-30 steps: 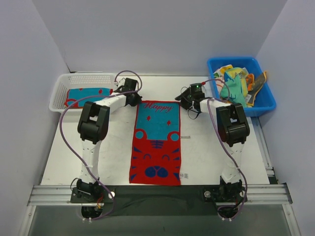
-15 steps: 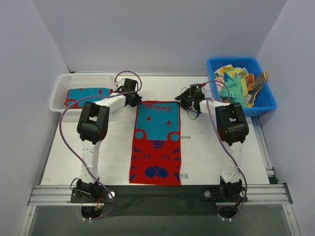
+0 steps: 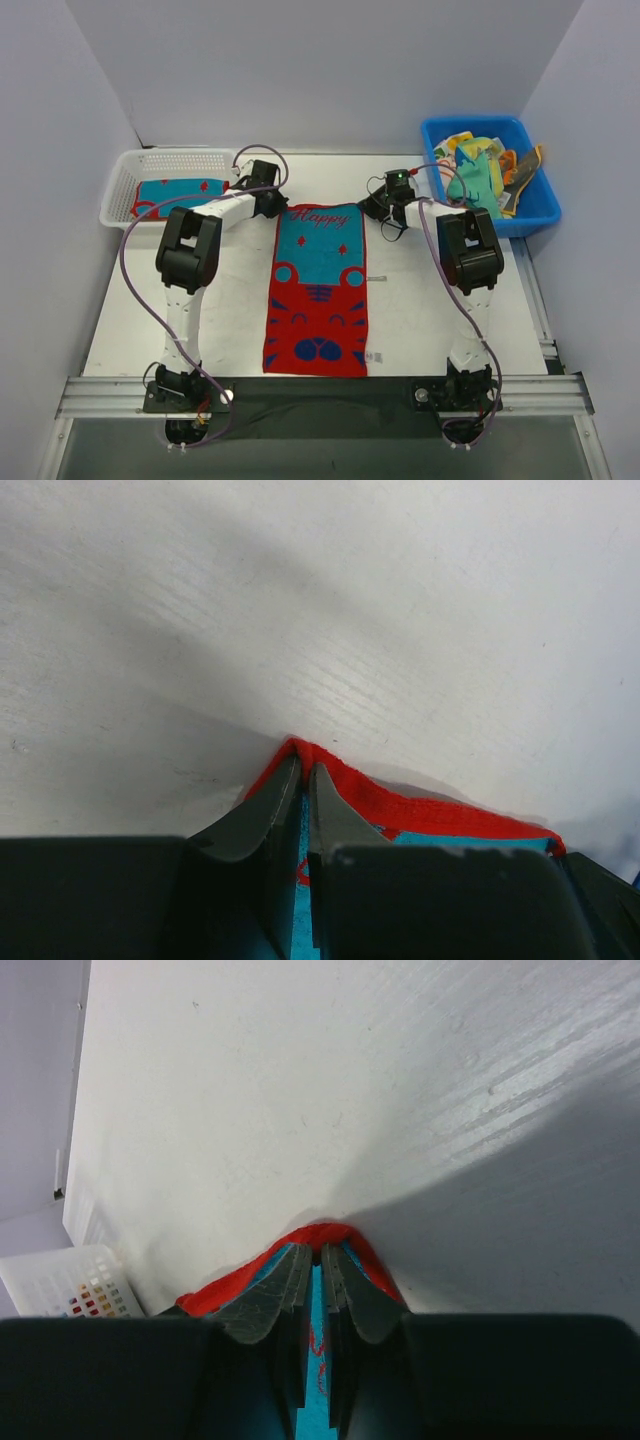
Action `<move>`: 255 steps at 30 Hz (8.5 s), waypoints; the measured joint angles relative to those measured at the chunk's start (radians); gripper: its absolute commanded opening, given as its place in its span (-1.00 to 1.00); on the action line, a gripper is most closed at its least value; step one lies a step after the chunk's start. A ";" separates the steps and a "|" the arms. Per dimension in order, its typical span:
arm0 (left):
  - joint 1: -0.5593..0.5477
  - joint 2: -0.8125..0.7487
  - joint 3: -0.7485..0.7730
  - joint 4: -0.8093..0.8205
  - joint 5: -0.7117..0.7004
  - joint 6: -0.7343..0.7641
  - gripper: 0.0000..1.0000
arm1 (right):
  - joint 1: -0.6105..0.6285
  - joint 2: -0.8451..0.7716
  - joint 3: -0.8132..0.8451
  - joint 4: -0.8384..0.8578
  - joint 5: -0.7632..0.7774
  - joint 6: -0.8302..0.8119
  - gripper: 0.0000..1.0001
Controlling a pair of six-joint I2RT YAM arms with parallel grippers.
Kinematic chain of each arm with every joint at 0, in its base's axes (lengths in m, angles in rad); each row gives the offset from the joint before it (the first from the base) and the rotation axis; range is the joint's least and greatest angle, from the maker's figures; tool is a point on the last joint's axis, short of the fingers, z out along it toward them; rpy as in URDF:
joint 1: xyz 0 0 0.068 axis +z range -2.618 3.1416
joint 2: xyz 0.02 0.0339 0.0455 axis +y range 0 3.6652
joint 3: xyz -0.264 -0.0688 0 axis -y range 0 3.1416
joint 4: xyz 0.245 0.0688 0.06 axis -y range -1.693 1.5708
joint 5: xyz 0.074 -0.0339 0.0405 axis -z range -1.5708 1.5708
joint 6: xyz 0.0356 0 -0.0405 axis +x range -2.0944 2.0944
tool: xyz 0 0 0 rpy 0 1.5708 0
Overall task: Fold and stack the towels
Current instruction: Fold the towel
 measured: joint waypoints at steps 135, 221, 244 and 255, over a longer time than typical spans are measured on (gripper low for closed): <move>0.119 -0.028 0.299 -0.205 0.217 0.174 -1.00 | 0.207 -0.090 0.343 -0.314 0.289 -1.826 -1.00; -0.166 -0.996 -1.098 -0.089 0.201 0.034 -1.00 | 0.608 -0.380 -0.282 -0.810 0.284 -1.257 -1.00; -0.042 -0.678 -0.791 -0.060 0.206 0.152 -1.00 | 0.457 -0.330 -0.172 -0.759 0.276 -1.193 -1.00; -0.039 -0.746 -0.653 -0.197 0.169 0.248 -1.00 | 0.464 -0.439 -0.126 -0.767 0.344 -1.220 -1.00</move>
